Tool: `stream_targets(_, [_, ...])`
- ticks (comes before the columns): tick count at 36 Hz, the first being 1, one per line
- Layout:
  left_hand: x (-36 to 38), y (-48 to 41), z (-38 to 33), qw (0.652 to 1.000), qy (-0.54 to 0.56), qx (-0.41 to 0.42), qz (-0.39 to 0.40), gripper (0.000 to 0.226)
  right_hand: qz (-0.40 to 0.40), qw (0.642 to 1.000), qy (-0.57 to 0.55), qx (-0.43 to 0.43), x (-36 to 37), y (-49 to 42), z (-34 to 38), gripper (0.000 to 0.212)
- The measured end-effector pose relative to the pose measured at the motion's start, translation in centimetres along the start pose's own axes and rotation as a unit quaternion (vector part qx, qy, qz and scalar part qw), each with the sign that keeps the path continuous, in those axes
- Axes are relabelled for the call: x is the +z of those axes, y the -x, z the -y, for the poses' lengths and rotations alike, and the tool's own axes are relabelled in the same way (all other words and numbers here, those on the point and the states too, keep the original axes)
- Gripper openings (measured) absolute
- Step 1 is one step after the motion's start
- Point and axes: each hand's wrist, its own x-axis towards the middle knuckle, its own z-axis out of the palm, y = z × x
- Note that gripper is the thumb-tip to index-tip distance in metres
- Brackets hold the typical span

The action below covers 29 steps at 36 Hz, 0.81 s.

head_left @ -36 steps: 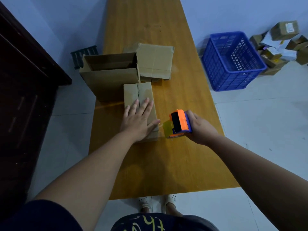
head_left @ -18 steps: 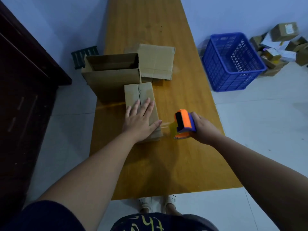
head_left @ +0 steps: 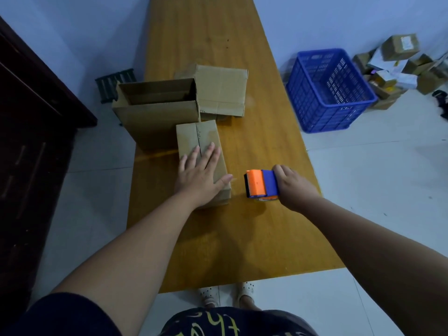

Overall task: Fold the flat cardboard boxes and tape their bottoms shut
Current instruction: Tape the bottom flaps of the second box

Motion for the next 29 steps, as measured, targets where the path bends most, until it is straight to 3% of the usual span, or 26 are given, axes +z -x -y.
stream_targets(11, [-0.3, 0.1, -0.1, 1.0, 0.008, 0.001, -0.002, 0.093, 0.031, 0.981, 0.173, -0.087, -1.3, -0.5, 0.1, 0.077])
stream_targets(14, [0.0, 0.0, 0.0, 1.0, 0.008, 0.003, -0.004, 0.111, 0.058, 0.987, 0.127, -0.081, -2.1, -0.5, -0.2, 0.085])
stream_targets(16, [0.1, -0.1, 0.1, 1.0, 0.007, 0.003, -0.005, 0.111, 0.086, 0.99, 0.086, -0.076, -2.6, -0.6, -0.3, 0.088])
stream_targets(18, [0.1, -0.1, 0.2, 1.0, 0.008, 0.005, -0.01, 0.101, 0.09, 0.99, 0.061, -0.088, -3.2, -0.5, -0.4, 0.086])
stream_targets(23, [0.2, -0.1, 0.3, 1.0, 0.007, 0.012, -0.01, 0.085, 0.07, 0.995, -0.02, -0.067, -4.5, 0.4, -1.4, 0.051])
stream_targets(29, [0.3, -0.1, 0.4, 1.0, 0.006, 0.015, -0.009, 0.084, 0.049, 0.997, -0.05, -0.021, -4.7, 1.1, -2.4, 0.051])
